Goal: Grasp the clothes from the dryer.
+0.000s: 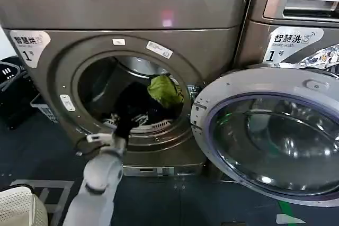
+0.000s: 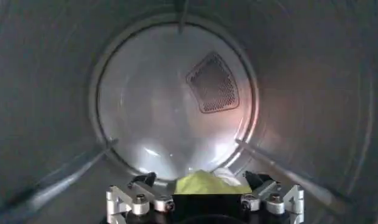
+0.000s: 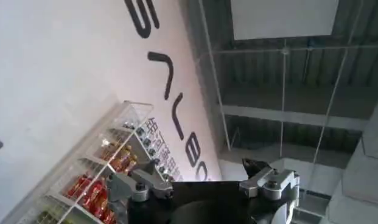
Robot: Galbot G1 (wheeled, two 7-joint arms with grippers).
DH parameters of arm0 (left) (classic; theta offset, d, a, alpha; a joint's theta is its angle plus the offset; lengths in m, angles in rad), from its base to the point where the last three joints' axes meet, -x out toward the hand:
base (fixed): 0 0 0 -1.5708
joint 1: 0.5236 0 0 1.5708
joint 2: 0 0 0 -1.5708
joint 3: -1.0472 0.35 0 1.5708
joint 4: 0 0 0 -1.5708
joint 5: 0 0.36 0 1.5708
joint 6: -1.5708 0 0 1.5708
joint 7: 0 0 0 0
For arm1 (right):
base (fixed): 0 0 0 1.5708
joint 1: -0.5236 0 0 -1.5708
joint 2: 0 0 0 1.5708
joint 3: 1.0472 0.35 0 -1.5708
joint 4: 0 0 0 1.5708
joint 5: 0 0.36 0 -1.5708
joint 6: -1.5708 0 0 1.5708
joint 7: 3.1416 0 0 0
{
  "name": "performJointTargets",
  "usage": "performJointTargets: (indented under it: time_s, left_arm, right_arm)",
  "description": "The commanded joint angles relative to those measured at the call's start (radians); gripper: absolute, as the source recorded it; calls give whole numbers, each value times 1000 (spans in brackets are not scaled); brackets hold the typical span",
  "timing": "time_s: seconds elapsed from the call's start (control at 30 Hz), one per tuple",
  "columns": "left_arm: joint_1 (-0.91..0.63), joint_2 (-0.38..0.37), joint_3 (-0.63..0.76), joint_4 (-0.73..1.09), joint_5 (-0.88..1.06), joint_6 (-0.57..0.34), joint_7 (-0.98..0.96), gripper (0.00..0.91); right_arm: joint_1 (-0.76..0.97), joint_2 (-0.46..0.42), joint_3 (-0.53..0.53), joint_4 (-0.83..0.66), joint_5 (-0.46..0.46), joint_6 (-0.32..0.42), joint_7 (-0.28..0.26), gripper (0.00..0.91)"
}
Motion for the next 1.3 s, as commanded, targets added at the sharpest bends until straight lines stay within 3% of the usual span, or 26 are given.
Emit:
performJointTargets:
  time_s: [0.03,0.63,0.83,1.07,1.3]
  left_arm:
    - [-194,0,32,250,-7,-31,-21,907]
    - [-510,-62,90,733,12,-135,-15,907]
    - [-608,-61,157,892,4,-122,113,907]
    - [-694,-48,276,982,54,-18,288,907]
    - [-760,-20,411,1096,194,-34,556,907]
  right_arm:
    - [1,-4,-1,3,0,-1,1,907]
    - [23,-19,-15,11,1,-1,-3,907]
    - [29,-17,-20,14,7,0,-7,907]
    - [37,-20,-34,32,11,-2,-7,907]
    - [36,-27,-33,24,9,-1,-8,907]
